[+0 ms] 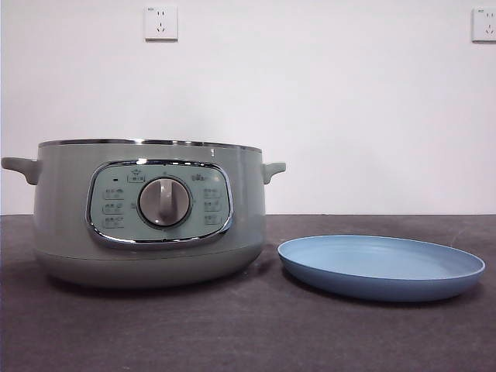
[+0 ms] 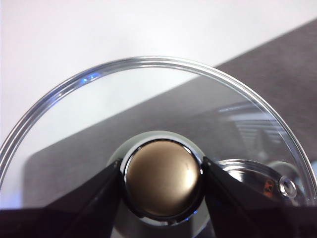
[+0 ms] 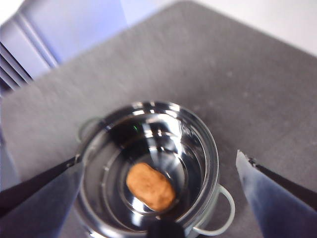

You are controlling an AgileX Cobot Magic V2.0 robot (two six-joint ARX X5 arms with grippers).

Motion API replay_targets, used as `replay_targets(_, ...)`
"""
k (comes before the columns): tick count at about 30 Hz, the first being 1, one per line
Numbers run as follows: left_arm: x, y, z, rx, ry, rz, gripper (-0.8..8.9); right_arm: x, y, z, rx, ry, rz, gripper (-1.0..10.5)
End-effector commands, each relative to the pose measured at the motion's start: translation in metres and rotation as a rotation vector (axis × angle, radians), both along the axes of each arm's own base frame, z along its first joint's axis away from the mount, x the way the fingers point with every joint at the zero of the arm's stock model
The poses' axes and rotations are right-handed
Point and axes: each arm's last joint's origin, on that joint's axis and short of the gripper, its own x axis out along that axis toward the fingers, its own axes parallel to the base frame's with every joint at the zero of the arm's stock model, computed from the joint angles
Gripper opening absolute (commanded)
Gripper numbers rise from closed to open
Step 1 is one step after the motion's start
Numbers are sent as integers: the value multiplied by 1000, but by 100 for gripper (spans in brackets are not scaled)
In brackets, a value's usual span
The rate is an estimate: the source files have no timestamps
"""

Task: Take the potato out from the steamer,put the potato on the plate,close the lid

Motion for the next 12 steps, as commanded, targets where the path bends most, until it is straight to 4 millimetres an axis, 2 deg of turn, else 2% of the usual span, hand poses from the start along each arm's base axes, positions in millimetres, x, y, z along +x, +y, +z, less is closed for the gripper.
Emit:
replay_targets(1,-13,8,4,38,-12,61,-7,7,29,-13,-94,-2,12,688)
replay_targets(6,-19,13,5,71,-27,141,-7,12,80,-44,-238,15,18,688)
replay_targets(9,-20,13,5,70,-28,140,-7,14,113,-79,-325,53,48,689)
replay_targets(12,-20,13,5,69,-27,137,-7,17,132,-106,-379,94,72,688)
